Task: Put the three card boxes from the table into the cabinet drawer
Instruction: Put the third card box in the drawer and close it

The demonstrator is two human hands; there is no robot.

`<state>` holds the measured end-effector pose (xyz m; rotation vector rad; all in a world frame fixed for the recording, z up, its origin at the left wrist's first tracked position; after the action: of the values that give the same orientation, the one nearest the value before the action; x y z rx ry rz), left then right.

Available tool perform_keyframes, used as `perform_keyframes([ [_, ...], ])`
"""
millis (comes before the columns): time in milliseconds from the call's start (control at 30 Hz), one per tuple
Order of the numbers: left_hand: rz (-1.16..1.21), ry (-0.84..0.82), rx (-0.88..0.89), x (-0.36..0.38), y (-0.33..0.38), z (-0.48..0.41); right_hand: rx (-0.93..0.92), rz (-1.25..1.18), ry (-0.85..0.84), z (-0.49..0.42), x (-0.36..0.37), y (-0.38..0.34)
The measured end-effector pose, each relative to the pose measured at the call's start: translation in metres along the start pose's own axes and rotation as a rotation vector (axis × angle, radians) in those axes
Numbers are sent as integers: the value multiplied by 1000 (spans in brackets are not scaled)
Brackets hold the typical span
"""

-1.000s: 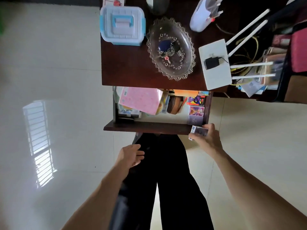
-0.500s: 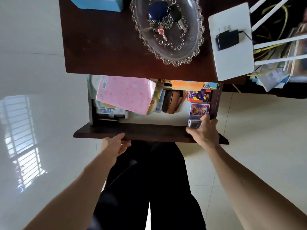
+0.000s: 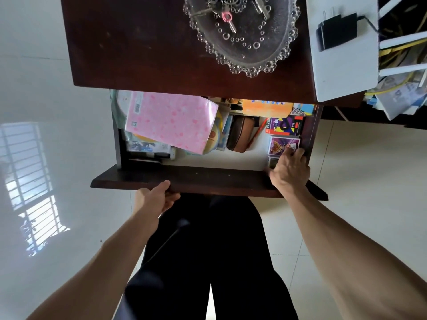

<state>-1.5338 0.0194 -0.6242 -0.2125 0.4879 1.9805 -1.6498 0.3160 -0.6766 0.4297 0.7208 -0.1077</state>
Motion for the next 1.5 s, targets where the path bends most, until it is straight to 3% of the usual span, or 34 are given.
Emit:
perform_keyframes([
  [400,-35,6,6,-4,-2,-2,43,-119,-88,5,-1,6],
  [500,-38,16,-1,-4,-1,-2,25,-141,-2,11,-7,9],
  [600,-39,34,-6,-3,-4,-2,-307,35,206,9,-10,0],
  [700,-46,43,11,-2,-7,-4,-578,326,183,-1,-2,-13],
  [833,-86,32,39,-2,-6,-1,-449,404,157,-8,8,-9],
  [1000,-110,5,46,-2,-7,-1,-437,446,141,-2,4,-17],
  [1100,-97,-14,23,-6,-8,-2,-406,287,45,10,-6,-24],
  [1233,-33,-13,-21,-11,-4,-1,-177,-509,-387,46,-20,-28],
  [1300,14,-14,-35,-14,0,3,-73,-780,-466,65,-20,-28],
  [1400,53,-20,-45,-15,6,14,126,-1060,-563,86,-18,-16],
  [1500,88,24,-47,-18,13,23,326,-1122,-610,101,-9,3],
])
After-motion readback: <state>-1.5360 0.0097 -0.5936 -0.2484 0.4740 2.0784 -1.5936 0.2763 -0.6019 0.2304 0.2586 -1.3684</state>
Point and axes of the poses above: each hand's wrist, its own z-axis away from the middle knuckle, its own x-axis out of the palm, y = z × x, the point moved 2 cm from there along -z, towards the middle knuckle, and after that the axes turned 10 degrees about x, right-handed, at the moved point
